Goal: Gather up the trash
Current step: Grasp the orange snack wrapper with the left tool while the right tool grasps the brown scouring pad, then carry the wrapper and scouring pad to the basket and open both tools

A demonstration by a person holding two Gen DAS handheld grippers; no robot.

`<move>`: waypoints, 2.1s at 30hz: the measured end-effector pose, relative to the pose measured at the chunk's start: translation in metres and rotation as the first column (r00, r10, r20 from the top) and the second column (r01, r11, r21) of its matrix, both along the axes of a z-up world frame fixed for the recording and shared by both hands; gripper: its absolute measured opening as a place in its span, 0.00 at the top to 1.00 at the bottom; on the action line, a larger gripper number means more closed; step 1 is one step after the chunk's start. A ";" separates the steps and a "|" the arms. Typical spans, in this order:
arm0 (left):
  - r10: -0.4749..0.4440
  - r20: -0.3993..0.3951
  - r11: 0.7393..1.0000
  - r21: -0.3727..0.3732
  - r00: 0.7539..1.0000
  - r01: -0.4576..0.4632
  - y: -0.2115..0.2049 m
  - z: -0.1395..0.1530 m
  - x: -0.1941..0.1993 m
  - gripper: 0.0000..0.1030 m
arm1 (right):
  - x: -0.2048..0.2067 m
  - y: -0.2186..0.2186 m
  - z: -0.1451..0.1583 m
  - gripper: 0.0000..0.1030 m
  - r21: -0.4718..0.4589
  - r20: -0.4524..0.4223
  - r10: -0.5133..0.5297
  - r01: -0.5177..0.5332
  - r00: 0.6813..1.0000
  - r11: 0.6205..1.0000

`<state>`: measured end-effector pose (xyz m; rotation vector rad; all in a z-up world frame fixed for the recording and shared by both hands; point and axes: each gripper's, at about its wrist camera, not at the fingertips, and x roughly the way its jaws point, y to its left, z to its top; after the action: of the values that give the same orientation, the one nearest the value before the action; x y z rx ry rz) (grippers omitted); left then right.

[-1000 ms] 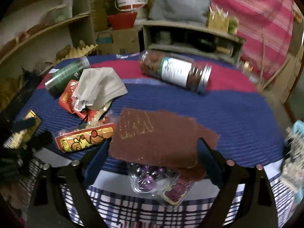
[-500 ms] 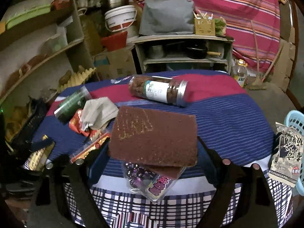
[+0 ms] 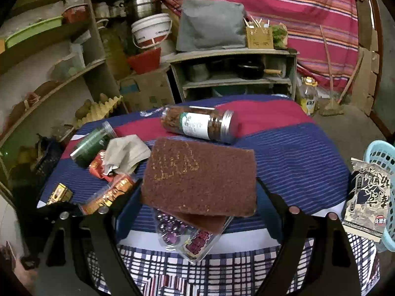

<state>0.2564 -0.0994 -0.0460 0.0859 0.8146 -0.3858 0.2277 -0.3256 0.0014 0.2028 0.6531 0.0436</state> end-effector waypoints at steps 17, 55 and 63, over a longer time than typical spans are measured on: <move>0.113 0.113 0.987 -0.123 0.987 -0.099 0.046 0.052 -0.037 0.78 | -0.036 0.015 0.028 0.18 -0.003 0.102 0.034 -0.034 0.994 0.999; -0.371 0.262 0.886 -0.187 0.891 0.424 -0.306 0.120 -0.076 0.80 | -0.194 -0.302 0.035 0.18 -0.167 0.151 -0.663 0.680 0.733 0.714; -0.482 0.200 0.845 -0.151 0.853 0.513 -0.396 0.093 -0.064 0.80 | -0.184 -0.335 0.018 0.18 -0.082 0.126 -0.676 0.687 0.726 0.722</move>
<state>0.1923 -0.4955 0.0469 0.1400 0.5854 -0.9452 0.0438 -0.6606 0.0190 0.3129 0.4563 -0.7074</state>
